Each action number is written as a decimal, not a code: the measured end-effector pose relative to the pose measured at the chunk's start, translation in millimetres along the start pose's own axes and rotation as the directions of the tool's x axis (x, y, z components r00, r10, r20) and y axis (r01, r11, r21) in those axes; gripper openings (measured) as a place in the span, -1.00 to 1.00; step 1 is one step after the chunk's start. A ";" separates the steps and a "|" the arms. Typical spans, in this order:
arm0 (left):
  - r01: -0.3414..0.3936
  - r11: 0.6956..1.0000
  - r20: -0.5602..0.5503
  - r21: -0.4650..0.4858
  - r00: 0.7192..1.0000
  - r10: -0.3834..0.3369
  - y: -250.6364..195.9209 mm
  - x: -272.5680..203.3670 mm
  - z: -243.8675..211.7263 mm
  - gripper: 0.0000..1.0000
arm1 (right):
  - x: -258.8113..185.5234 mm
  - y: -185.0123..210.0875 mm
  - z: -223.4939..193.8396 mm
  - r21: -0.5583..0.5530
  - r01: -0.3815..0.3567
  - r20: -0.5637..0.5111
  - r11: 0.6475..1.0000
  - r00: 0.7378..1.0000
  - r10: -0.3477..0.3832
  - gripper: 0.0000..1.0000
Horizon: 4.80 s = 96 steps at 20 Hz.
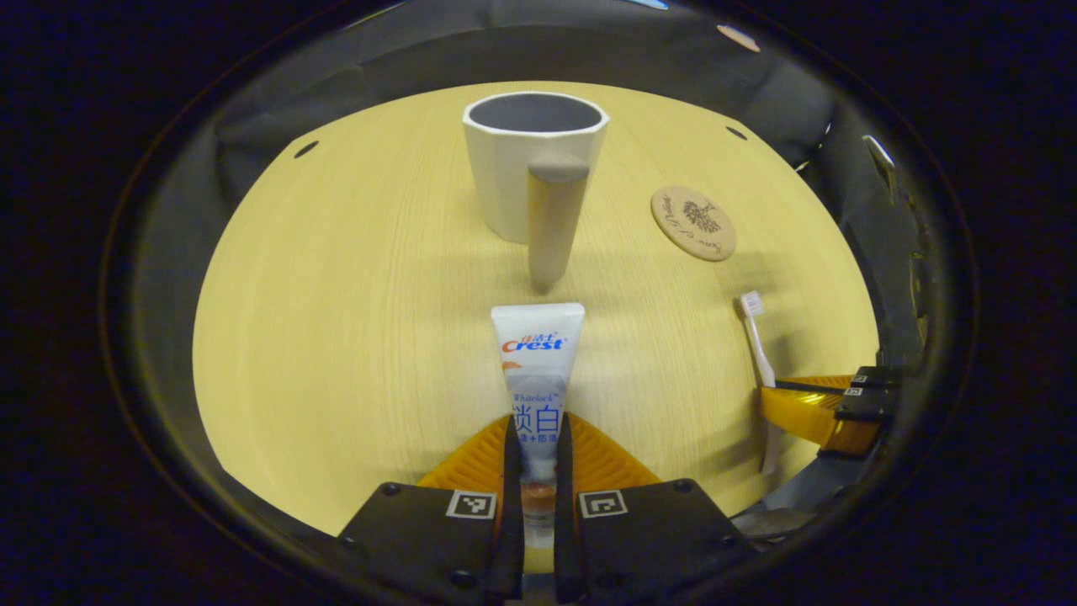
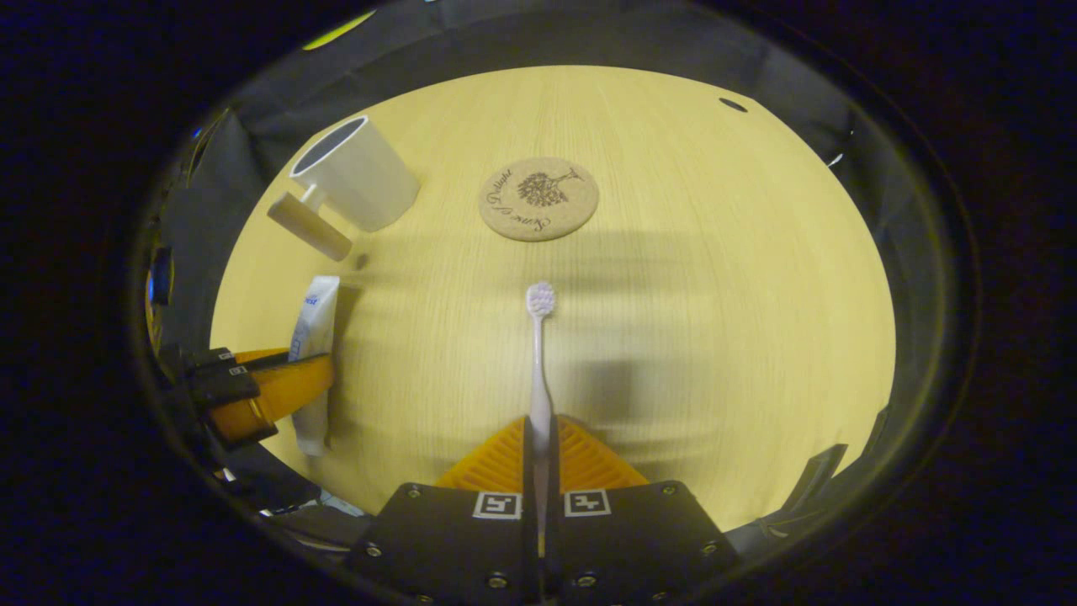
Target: Put the toothbrush and toothpaste on the desktop into the cup, then pick up the cup and place it on the coaster on the desktop.
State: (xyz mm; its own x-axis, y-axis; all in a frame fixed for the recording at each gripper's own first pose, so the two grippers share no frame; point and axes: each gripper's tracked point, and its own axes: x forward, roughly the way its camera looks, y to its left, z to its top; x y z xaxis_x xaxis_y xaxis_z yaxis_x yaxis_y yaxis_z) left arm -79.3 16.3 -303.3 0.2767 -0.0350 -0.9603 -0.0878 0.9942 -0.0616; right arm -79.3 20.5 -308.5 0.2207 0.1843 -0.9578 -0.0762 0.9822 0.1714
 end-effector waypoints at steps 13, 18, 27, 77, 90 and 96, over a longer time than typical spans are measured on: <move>0.011 0.995 0.280 -0.095 0.960 0.016 19.3 -48.9 46.5 -0.57 | -48.2 8.6 59.6 -0.033 -0.098 0.278 0.995 0.955 0.104 -0.92; 0.039 0.986 0.437 -0.161 0.899 0.036 38.6 -79.7 82.4 -0.57 | -69.1 15.0 82.9 -0.058 -0.123 0.378 0.991 0.916 0.136 -0.92; 0.058 0.983 0.634 -0.172 0.771 0.065 56.9 -119.0 158.8 -0.58 | -100.7 34.1 122.3 -0.126 -0.157 0.532 0.980 0.823 0.200 -0.92; 0.137 0.987 0.690 0.079 0.707 -0.154 -3.0 -57.4 217.1 0.64 | -132.2 83.7 168.9 -0.183 -0.244 0.647 0.952 0.700 0.303 -0.92; 0.145 0.988 0.633 0.059 0.760 -0.149 27.5 -76.9 162.2 0.65 | -135.5 174.3 232.9 -0.362 -0.286 0.679 0.887 0.571 0.461 -0.92; 0.177 0.983 0.602 0.055 0.779 -0.175 36.1 -82.9 142.0 0.69 | -114.8 202.0 263.0 -0.436 -0.246 0.693 0.866 0.521 0.497 -0.92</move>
State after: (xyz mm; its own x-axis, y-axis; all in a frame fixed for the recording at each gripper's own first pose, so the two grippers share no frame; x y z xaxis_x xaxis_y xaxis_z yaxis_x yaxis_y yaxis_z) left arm 30.4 69.4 -187.3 0.8068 -0.1398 -0.5741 0.0158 0.9763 -0.2156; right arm 135.7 207.0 -103.2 0.7513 0.6091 -0.2540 -0.5443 0.7896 0.2834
